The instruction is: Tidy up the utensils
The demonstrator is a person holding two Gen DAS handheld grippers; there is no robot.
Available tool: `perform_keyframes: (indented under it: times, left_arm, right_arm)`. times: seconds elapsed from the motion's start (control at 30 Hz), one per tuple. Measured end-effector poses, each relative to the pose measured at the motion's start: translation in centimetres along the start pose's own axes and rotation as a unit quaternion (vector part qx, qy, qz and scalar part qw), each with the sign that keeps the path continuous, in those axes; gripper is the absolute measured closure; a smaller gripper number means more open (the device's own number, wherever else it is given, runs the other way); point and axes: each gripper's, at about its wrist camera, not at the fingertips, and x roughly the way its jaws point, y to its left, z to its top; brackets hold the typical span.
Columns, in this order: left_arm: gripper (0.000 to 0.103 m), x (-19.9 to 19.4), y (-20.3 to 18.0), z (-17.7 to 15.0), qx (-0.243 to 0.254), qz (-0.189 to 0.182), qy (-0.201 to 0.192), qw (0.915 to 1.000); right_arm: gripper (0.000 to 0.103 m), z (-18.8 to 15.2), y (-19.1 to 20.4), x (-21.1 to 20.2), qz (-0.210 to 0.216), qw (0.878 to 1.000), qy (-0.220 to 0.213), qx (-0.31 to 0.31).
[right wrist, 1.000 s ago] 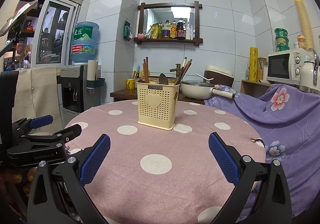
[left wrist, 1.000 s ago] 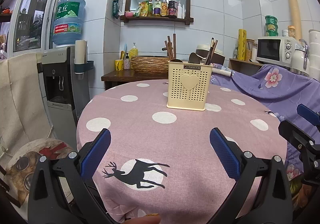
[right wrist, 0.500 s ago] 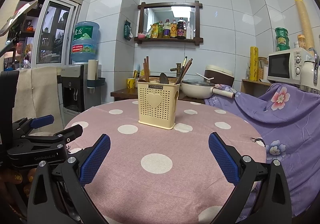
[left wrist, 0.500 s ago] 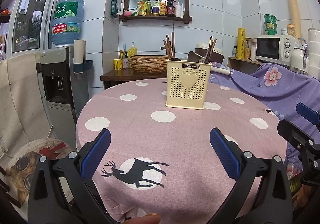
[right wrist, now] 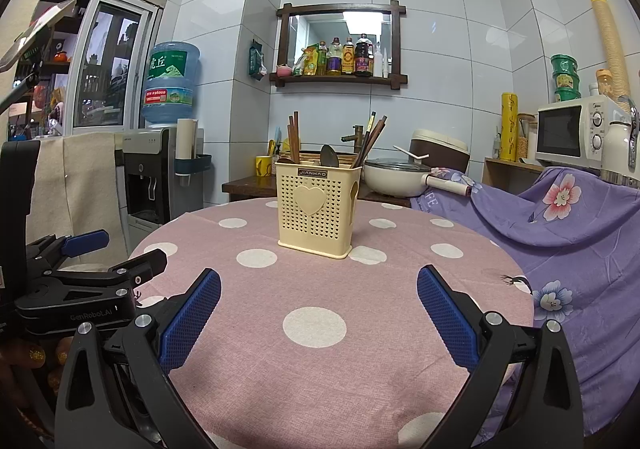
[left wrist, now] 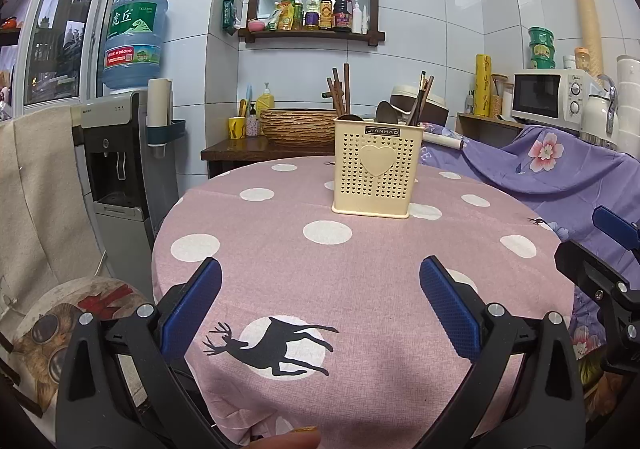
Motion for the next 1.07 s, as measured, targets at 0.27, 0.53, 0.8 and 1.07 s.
perform_keyframes:
  times: [0.27,0.53,0.8,1.07]
  left_arm:
    - [0.006,0.11,-0.13,0.03,0.001,-0.001,0.002,1.0]
    - [0.006,0.2,-0.24,-0.03,0.001,-0.001,0.003,1.0]
    - [0.006,-0.05,-0.36,-0.29,0.005,-0.004,-0.004,1.0]
    - [0.006,-0.09,-0.33,-0.3,0.004,-0.003,0.002,1.0]
  right_arm:
    - [0.006,0.02,0.04,-0.06,0.0,1.0,0.0,0.0]
    - [0.006,0.06,0.03,-0.05,-0.001,1.0,0.0,0.0]
    - [0.006,-0.42,0.13,-0.12,0.0,1.0,0.001,0.002]
    - [0.006,-0.38,0.1,-0.06,0.0,1.0,0.002,0.002]
